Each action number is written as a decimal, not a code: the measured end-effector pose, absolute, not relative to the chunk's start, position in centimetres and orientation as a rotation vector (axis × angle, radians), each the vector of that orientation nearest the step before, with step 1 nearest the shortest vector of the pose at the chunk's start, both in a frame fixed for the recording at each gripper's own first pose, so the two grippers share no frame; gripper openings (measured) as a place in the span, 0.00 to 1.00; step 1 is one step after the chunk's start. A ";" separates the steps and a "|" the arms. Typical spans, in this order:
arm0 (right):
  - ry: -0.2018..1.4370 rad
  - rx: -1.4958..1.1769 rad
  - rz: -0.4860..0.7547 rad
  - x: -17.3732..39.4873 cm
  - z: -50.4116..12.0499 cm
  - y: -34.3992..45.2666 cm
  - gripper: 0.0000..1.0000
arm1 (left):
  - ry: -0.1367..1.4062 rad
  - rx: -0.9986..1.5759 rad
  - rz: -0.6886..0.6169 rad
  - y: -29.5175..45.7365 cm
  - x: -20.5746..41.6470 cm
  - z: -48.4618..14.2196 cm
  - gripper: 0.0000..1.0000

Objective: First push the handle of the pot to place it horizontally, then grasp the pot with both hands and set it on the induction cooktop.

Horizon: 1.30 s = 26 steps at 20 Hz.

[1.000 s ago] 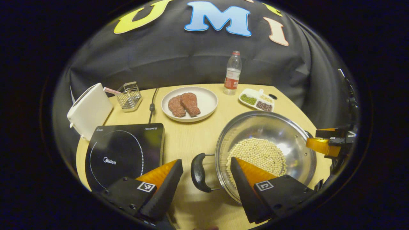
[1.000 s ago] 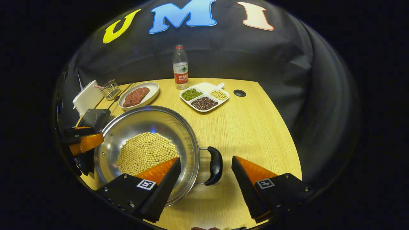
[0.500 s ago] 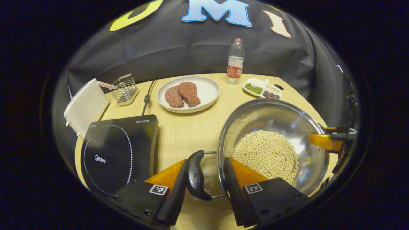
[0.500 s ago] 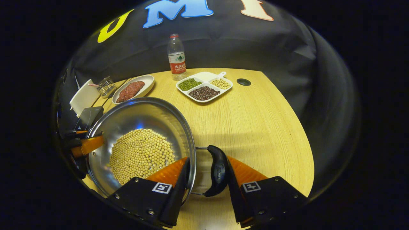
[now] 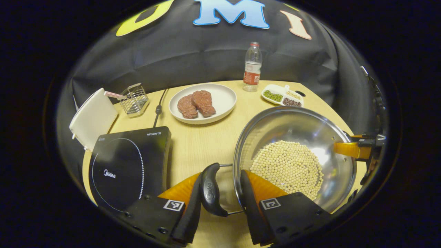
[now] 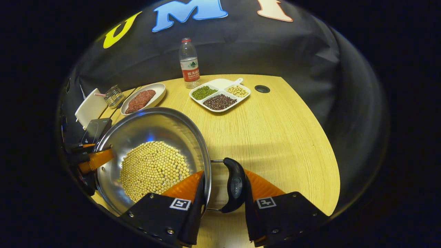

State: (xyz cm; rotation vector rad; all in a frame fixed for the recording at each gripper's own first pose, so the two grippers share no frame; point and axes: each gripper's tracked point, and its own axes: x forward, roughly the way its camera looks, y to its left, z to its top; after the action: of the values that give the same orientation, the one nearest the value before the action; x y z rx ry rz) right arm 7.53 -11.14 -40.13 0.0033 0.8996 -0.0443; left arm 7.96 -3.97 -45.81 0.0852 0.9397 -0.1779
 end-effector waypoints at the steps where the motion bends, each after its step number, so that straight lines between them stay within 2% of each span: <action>1: 0.899 0.001 -0.043 7.5 -40.0 -11.0 0.54 | 0.940 0.081 -0.176 -3.9 8.0 -45.8 0.64; 4: 0.876 -0.011 -0.049 7.7 -38.5 -10.5 0.54 | 0.924 0.078 -0.174 -3.2 8.0 -44.5 0.61; 5: 0.871 -0.011 -0.053 7.7 -37.9 -10.2 0.54 | 0.919 0.074 -0.173 -2.9 8.1 -43.8 0.67; 6: 0.863 -0.004 -0.057 7.5 -37.2 -9.9 0.54 | 0.913 0.067 -0.173 -2.7 8.2 -43.1 0.64; 7: 0.857 -0.001 -0.061 7.3 -36.6 -9.6 0.54 | 0.906 0.064 -0.176 -2.4 8.3 -42.3 0.67; 8: 0.853 -0.002 -0.064 7.1 -35.9 -9.3 0.54 | 0.901 0.067 -0.182 -2.2 8.3 -41.4 0.64; 16: 0.852 -0.005 -0.080 4.6 -32.0 -4.8 0.54 | 0.921 0.051 -0.193 2.1 6.6 -37.2 0.64; 17: 0.851 0.001 -0.079 4.3 -31.8 -4.0 0.54 | 0.922 0.054 -0.193 2.8 6.5 -36.7 0.60; 19: 0.853 0.014 -0.077 3.9 -31.4 -2.3 0.54 | 0.920 0.060 -0.195 4.6 6.2 -36.2 0.60; 20: 0.853 0.016 -0.076 3.7 -31.2 -1.5 0.54 | 0.919 0.061 -0.195 5.5 6.0 -35.7 0.64; 22: 0.851 0.019 -0.074 3.5 -31.0 0.1 0.54 | 0.916 0.062 -0.195 7.2 5.7 -35.2 0.64; 23: 0.850 0.019 -0.072 3.4 -30.8 0.9 0.54 | 0.913 0.061 -0.195 8.0 5.5 -34.9 0.60; 24: 0.846 0.019 -0.070 3.5 -30.6 1.7 0.54 | 0.911 0.060 -0.194 8.9 5.5 -34.7 0.64; 26: 0.847 0.015 -0.067 3.3 -30.5 3.2 0.54 | 0.912 0.056 -0.191 10.5 5.2 -34.5 0.62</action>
State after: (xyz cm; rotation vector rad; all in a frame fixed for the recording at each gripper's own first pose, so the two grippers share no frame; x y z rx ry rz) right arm 3.35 3.17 -30.52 0.0148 0.8471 -0.0673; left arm 5.22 10.47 -34.47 0.0557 0.9115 -0.1907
